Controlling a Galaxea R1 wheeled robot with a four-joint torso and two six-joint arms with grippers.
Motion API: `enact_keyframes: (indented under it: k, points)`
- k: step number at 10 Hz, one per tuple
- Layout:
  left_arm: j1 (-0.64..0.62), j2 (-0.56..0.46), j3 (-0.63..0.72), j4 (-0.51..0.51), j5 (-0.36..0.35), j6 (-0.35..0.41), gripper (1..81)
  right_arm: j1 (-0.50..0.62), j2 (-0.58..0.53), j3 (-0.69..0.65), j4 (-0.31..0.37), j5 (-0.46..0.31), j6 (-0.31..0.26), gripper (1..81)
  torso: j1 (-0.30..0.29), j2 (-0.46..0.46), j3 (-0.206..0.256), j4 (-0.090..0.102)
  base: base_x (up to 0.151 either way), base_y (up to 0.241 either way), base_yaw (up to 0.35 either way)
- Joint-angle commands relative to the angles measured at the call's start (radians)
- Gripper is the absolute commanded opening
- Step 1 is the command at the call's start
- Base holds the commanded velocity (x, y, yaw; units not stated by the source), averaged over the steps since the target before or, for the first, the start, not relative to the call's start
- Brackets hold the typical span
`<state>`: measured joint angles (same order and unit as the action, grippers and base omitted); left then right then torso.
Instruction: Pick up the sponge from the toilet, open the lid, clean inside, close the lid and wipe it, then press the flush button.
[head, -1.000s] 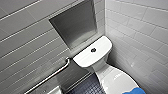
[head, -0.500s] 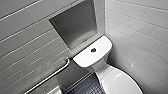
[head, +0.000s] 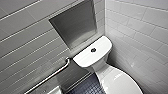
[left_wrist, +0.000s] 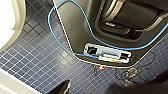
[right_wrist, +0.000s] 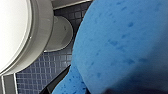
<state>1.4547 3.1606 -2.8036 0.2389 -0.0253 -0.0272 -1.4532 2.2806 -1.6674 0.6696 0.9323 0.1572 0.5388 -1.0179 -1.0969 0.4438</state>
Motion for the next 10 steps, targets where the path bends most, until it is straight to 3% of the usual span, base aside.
enact_keyframes:
  k: [1, 2, 3, 5, 8, 10]
  points:
    - [0.029, -0.013, -0.01, -0.007, 0.085, 0.001, 81.1, -0.073, -0.16, 0.403, -0.194, 0.105, -0.127, 1.0, 0.0, 0.0, 0.0, 0.0, 0.0, 0.0, 0.0]
    - [0.028, -0.01, -0.008, -0.007, 0.082, 0.001, 81.1, -0.068, -0.201, 0.514, -0.171, 0.106, -0.247, 1.0, 0.0, 0.0, 0.0, 0.0, 0.0, 0.0, 0.0]
    - [0.03, -0.008, -0.008, -0.007, 0.082, 0.001, 81.1, -0.045, -0.227, 0.573, -0.148, 0.102, -0.289, 1.0, 0.0, 0.0, 0.0, 0.0, 0.0, 0.0, 0.0]
    - [0.03, -0.008, -0.004, -0.007, 0.081, 0.001, 81.1, 0.068, -0.289, 0.663, -0.065, 0.013, -0.369, 1.0, 0.0, 0.0, 0.0, 0.0, 0.0, 0.0, 0.0]
    - [0.028, -0.008, -0.001, -0.007, 0.079, 0.001, 81.1, 0.376, -0.266, 0.548, 0.164, -0.274, -0.474, 1.0, 0.0, 0.0, 0.0, 0.0, 0.0, 0.0, 0.0]
    - [0.028, -0.008, -0.001, -0.009, 0.079, 0.001, 81.1, 0.548, -0.223, 0.465, 0.351, -0.413, -0.605, 1.0, 0.0, 0.0, 0.0, 0.0, 0.0, 0.0, 0.0]
